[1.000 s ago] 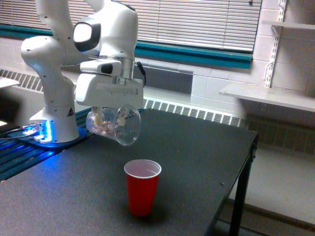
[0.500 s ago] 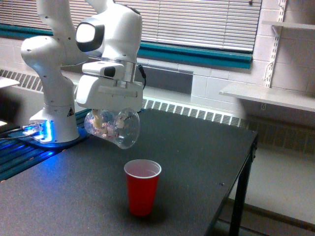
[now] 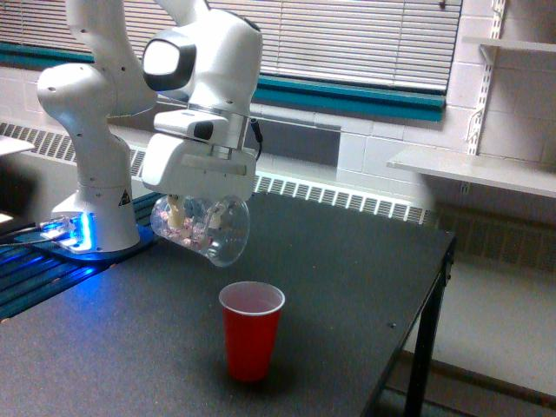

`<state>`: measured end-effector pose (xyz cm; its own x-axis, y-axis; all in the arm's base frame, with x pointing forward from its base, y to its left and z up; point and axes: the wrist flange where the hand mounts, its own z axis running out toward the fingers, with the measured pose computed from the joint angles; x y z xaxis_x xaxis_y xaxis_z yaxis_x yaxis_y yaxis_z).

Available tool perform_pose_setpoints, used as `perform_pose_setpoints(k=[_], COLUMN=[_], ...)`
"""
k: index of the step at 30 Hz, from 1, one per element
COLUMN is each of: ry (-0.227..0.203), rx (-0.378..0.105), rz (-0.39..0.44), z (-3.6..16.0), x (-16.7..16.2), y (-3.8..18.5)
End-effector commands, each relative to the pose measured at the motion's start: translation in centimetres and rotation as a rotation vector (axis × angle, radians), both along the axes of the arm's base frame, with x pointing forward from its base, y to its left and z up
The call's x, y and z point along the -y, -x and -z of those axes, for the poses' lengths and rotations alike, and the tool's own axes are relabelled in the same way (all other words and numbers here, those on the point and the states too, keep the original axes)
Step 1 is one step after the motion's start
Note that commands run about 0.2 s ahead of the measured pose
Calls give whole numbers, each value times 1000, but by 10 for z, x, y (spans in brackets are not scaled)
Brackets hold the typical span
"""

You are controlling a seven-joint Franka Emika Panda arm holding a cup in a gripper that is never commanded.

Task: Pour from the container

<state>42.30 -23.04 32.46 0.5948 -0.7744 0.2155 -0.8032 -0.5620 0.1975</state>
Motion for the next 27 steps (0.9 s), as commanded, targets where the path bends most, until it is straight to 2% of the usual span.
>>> perform_pose_setpoints(k=[1,8,27], ry=[18,34,39], rx=[-31,-77,-125], rz=[-22,-17,-25], z=[-8,-15,-22], x=[-7,-7,-12], y=[-8,-11,-20])
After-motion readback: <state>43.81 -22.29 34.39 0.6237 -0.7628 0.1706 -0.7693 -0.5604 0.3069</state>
